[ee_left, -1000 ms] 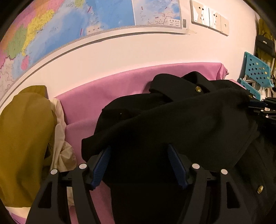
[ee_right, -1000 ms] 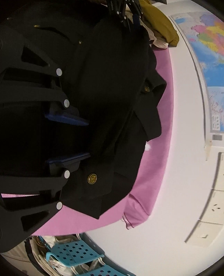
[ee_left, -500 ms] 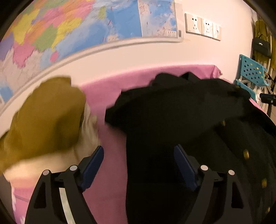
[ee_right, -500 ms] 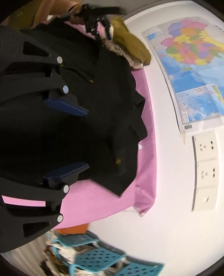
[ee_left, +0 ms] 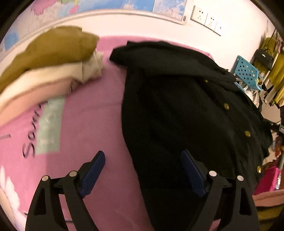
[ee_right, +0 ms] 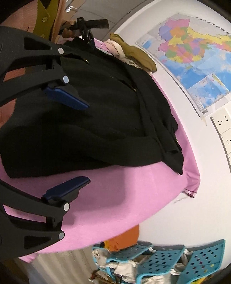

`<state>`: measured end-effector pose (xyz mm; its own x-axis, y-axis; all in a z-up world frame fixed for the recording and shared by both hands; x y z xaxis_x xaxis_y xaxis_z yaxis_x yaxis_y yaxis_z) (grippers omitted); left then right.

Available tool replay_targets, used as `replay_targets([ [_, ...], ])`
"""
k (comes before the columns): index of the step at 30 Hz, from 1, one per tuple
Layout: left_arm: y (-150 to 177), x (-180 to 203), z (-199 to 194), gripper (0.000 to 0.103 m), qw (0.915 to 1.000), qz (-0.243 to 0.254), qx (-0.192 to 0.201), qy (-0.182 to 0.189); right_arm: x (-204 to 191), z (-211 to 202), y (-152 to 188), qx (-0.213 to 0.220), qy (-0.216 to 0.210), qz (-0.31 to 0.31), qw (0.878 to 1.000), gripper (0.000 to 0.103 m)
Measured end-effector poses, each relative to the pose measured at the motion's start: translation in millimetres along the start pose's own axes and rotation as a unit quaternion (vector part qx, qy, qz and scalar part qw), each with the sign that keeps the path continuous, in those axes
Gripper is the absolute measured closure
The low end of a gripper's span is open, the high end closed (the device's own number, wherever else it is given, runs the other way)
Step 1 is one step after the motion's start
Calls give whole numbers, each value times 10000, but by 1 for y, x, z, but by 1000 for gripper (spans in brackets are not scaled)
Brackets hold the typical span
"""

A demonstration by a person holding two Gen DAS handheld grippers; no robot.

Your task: Fold large clothes

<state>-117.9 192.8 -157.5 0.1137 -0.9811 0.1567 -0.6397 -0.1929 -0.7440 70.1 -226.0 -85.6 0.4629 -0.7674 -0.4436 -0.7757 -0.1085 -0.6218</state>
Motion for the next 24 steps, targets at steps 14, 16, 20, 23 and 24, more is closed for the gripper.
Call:
replay_targets([
  [14, 27, 42, -23, 15, 9743, -750, -334, 2095, -14, -5, 18, -125, -940, 262, 9951, 32],
  [16, 25, 44, -20, 13, 9756, -785, -312, 2026, -10, -6, 17, -97, -1049, 473, 9933, 32],
  [20, 19, 45, -12, 7, 9740, -1024, -221, 2007, -15, -9, 20, -71, -1347, 518, 9895, 30],
  [23, 10, 44, -8, 7, 9722, -1297, -135, 1944, -20, -9, 22, -55, -1552, 615, 9859, 30],
  [24, 8, 44, -5, 10, 9730, -1332, -117, 1884, -24, -7, 22, -72, -1576, 617, 9856, 32],
])
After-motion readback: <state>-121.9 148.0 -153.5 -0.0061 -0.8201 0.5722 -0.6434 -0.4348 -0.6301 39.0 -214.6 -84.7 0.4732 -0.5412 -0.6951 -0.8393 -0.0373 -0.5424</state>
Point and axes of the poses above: each gripper's, at about its wrist camera, not at the fingertips, and z roughly the way its jaws point, x to its right, y to its underside, the point moved 5 cm from there along z, roughly the way its jaws point, and after that the axes turned 14 degrees about x, right-handed, at the moved point
